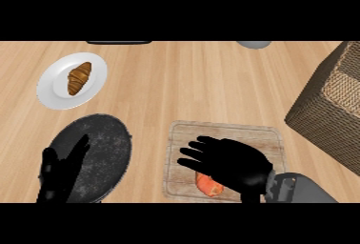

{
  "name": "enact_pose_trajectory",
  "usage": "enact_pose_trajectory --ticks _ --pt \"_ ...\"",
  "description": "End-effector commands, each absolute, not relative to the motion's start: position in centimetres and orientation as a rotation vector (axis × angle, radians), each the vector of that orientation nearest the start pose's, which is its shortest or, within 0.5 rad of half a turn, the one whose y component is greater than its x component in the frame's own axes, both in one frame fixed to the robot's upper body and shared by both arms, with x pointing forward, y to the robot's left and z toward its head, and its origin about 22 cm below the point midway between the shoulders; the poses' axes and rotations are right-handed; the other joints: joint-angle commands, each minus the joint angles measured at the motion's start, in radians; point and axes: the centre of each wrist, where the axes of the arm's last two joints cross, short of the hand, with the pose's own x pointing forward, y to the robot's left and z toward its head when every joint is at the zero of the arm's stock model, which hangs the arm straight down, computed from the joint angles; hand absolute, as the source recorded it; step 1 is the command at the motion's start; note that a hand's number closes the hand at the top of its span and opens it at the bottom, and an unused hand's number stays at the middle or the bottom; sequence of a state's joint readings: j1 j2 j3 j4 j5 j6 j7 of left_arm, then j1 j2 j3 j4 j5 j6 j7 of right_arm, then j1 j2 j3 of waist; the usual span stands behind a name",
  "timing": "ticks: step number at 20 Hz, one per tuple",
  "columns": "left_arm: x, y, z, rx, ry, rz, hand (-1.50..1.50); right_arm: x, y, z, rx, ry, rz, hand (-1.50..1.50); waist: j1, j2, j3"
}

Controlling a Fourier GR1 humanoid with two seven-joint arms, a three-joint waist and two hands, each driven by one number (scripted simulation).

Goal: Pick the squash from the cutting board and place it in the basket

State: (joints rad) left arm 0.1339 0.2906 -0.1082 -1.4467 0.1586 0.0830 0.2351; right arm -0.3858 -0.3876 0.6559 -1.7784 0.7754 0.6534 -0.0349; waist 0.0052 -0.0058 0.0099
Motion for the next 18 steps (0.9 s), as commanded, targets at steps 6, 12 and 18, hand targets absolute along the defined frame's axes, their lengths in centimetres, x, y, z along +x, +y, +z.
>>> enact_pose_trajectory --ticks 6,12,18 --pt "18.4 30.8 -4.9 0.164 -1.013 -0.033 0.0 24.7 -11.7 9.7 -0.154 -1.441 2.034 -1.5 -0.001 0.005 -0.01" --pt "20.2 29.2 -4.1 0.16 -1.008 -0.037 0.0 25.8 -9.8 7.2 -0.217 -1.319 2.121 -1.5 0.0 0.006 -0.01" --pt "19.0 28.7 -4.1 0.149 -1.015 -0.042 0.0 25.7 -10.9 4.4 -0.213 -1.302 2.12 -1.5 0.0 0.005 -0.01"
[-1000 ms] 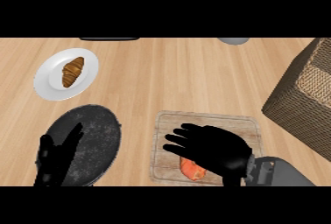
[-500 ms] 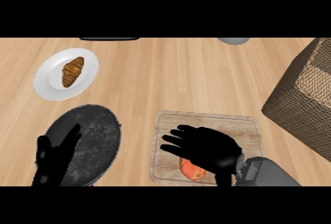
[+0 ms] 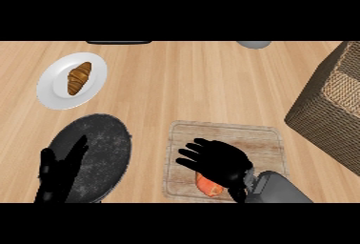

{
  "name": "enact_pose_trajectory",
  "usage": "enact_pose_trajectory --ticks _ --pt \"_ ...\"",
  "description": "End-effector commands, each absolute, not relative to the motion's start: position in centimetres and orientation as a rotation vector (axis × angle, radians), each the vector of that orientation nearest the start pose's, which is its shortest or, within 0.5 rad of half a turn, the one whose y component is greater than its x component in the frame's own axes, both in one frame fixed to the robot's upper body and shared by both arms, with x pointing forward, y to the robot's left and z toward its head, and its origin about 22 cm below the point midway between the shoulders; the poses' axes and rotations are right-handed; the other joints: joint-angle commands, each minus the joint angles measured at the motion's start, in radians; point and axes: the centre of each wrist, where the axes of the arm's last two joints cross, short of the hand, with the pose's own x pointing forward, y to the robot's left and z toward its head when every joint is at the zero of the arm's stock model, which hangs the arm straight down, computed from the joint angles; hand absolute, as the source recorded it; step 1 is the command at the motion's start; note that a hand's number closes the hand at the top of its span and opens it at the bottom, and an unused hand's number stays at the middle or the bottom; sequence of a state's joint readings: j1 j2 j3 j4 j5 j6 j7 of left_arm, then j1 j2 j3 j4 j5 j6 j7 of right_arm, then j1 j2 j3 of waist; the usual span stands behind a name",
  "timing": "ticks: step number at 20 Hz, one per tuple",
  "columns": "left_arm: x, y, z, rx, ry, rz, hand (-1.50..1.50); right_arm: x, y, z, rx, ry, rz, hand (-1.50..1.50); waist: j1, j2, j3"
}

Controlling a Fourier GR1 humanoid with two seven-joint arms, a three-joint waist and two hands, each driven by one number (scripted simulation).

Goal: Pick the squash from the cutting board and place it in the basket

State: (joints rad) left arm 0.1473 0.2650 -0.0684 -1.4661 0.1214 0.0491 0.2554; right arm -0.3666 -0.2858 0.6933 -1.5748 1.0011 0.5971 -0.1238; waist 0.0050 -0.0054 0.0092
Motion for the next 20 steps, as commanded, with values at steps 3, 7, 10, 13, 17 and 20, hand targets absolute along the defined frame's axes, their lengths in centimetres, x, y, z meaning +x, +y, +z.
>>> enact_pose_trajectory --ticks 3,7,10,13,17,20 --pt "19.9 29.8 -5.0 0.137 -1.0 -0.024 0.0 25.4 -11.5 4.6 -0.213 -1.318 2.13 -1.5 -0.003 0.005 -0.009" --pt "19.7 29.0 -4.9 0.161 -1.018 -0.033 0.0 25.4 -10.0 3.9 -0.205 -1.355 2.096 -1.5 -0.002 0.005 -0.009" --pt "19.8 30.8 -5.4 0.158 -1.005 -0.043 0.0 23.6 -11.8 3.6 -0.202 -1.332 2.125 -1.5 -0.007 0.005 -0.009" --pt "21.2 28.7 -5.0 0.155 -1.013 -0.045 0.0 26.3 -10.9 3.8 -0.232 -1.329 2.108 -1.5 -0.004 0.006 -0.009" --pt "19.0 30.1 -6.0 0.152 -0.992 -0.048 0.0 25.3 -10.1 1.3 -0.243 -1.412 2.223 1.5 0.0 0.006 -0.009" --pt "20.4 29.7 -5.5 0.173 -1.018 -0.04 0.0 24.4 -10.9 1.6 -0.284 -1.483 2.213 1.5 -0.006 0.005 -0.009"
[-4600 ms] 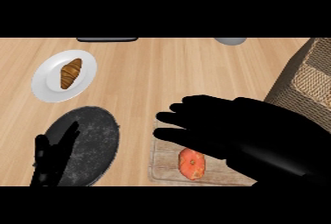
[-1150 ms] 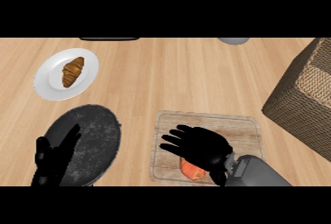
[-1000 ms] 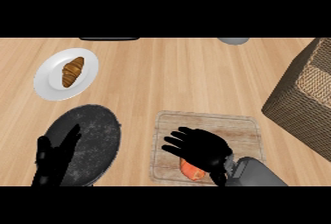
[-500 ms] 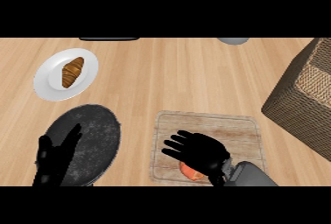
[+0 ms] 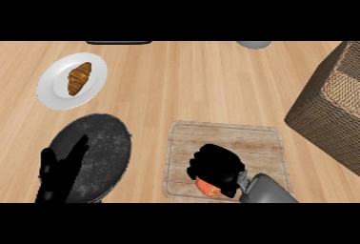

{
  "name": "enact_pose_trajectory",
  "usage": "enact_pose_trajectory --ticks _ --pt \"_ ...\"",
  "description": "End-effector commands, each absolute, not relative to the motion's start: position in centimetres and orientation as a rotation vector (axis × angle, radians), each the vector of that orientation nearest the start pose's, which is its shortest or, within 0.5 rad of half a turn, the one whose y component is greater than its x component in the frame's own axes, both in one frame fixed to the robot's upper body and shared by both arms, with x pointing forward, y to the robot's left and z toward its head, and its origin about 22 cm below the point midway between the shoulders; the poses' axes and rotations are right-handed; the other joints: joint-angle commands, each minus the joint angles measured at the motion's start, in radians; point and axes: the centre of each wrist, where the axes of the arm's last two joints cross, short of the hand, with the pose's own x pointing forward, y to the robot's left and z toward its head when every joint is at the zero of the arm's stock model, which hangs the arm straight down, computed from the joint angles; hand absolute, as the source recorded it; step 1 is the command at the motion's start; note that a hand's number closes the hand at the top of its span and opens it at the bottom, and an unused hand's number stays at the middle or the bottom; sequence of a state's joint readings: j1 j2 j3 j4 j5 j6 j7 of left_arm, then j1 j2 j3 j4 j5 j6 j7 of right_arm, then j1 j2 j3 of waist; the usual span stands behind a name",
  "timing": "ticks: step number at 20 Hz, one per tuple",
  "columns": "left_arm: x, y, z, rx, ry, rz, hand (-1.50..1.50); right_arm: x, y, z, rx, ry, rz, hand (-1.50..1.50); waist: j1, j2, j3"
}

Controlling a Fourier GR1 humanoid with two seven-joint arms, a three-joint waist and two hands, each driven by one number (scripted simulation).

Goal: Pick the squash from the cutting board and place it in the basket

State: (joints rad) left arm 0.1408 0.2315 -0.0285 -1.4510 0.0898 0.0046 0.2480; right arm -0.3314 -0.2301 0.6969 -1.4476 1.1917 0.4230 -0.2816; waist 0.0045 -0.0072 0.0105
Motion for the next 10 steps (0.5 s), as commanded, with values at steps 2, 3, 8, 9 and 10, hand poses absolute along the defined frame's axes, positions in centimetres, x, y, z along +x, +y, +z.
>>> enact_pose_trajectory --ticks 2,3,8,9,10 --pt "19.7 28.4 -5.3 0.167 -1.012 -0.026 0.0 26.8 -11.9 1.8 -0.292 -1.474 2.217 1.5 -0.001 0.007 -0.01" --pt "20.4 29.1 -4.5 0.151 -1.039 -0.052 0.0 25.9 -10.6 0.9 -0.285 -1.493 2.232 1.5 -0.001 0.007 -0.01" --pt "20.0 30.4 -4.4 0.165 -1.031 -0.036 0.0 25.9 -10.4 0.8 -0.309 -1.551 2.208 1.5 -0.001 0.007 -0.01" --pt "19.8 31.8 -4.7 0.165 -1.016 -0.014 0.0 22.6 -16.0 1.1 -0.309 -1.537 2.206 1.5 -0.02 0.004 -0.011" --pt "19.2 32.0 -4.5 0.173 -1.0 -0.006 0.0 21.3 -19.0 0.0 -0.319 -1.534 2.194 1.5 -0.034 0.002 -0.01"
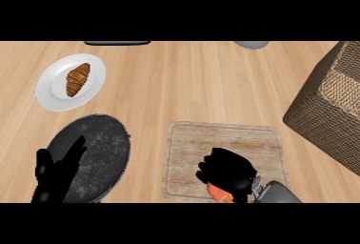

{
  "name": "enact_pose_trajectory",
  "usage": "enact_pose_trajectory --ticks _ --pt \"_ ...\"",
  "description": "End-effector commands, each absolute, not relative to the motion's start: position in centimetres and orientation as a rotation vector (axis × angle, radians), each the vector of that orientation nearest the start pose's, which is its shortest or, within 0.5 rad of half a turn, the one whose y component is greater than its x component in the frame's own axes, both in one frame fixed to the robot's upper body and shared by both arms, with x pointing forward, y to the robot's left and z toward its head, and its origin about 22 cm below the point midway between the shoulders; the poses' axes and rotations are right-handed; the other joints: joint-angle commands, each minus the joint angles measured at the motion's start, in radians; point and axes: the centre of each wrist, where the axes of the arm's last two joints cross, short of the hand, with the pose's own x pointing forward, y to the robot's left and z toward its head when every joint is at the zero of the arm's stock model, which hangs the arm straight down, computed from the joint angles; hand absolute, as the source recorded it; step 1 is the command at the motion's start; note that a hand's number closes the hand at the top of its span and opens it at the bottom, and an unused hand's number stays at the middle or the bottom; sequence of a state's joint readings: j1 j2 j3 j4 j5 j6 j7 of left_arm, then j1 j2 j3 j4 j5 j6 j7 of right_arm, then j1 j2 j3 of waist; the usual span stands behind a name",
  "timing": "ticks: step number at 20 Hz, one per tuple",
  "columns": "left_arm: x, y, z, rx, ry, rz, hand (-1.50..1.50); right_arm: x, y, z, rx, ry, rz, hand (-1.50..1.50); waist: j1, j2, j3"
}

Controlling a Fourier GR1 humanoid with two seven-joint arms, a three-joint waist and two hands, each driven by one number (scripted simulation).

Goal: Pick the squash from the cutting board and place it in the basket

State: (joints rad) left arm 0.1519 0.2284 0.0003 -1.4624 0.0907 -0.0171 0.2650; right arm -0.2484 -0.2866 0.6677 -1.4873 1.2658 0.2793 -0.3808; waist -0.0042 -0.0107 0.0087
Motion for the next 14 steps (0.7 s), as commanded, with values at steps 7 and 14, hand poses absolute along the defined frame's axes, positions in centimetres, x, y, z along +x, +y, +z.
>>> enact_pose_trajectory --ticks 7,14 --pt "16.3 31.7 -5.1 0.215 -0.982 0.084 0.0 17.5 -33.2 1.8 0.521 2.139 -2.899 1.5 -0.134 -0.01 -0.005" --pt "16.0 31.8 -4.3 0.22 -1.013 0.09 0.0 14.2 -35.5 0.6 -0.099 3.183 -2.443 1.5 -0.125 0.007 -0.007"
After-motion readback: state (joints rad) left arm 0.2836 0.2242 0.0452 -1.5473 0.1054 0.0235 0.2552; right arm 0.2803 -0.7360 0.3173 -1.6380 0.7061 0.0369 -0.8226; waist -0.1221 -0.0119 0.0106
